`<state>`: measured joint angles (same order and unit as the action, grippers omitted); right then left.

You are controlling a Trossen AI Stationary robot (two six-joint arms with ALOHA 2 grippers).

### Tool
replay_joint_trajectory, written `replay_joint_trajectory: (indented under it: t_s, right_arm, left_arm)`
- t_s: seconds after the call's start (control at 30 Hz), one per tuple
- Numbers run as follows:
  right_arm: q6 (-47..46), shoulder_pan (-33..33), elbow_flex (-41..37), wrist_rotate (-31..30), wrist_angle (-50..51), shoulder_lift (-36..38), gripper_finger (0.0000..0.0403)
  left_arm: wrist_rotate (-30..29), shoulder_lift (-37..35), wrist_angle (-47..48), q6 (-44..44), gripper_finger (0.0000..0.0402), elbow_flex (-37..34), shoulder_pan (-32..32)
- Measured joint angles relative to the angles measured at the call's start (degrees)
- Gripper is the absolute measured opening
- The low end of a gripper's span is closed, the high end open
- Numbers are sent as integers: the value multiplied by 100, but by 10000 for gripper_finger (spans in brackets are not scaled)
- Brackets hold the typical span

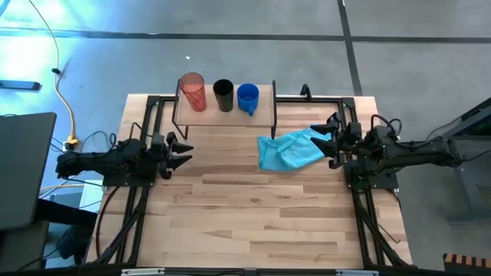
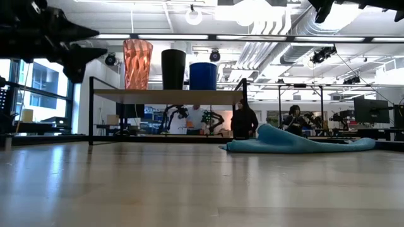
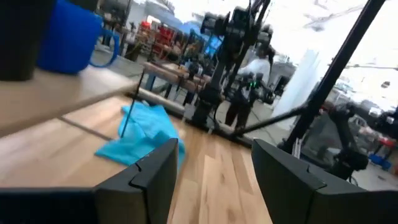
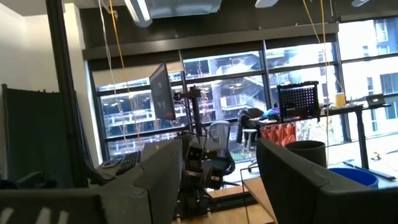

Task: Stack small to large cups/mugs on shelf
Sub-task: Return to Home Position

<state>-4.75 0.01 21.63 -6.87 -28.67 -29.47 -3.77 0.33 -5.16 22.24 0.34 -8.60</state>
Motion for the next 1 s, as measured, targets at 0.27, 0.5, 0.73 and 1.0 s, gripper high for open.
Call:
replay_joint_trajectory:
  t_s: [0.27,0.5,0.73,1.0]
  right_arm:
    - [-240,0,0,-13,178,2,199]
    - [-734,-2,0,-65,826,-4,199]
    - [-1208,-2,0,-157,1385,-61,199]
    - [207,237,0,235,1455,-127,199]
  left_arm:
    - [-252,43,356,32,193,13,0]
    - [-230,311,333,408,193,17,0]
    - [-317,320,320,564,193,17,0]
    - [-275,318,-245,-67,193,24,0]
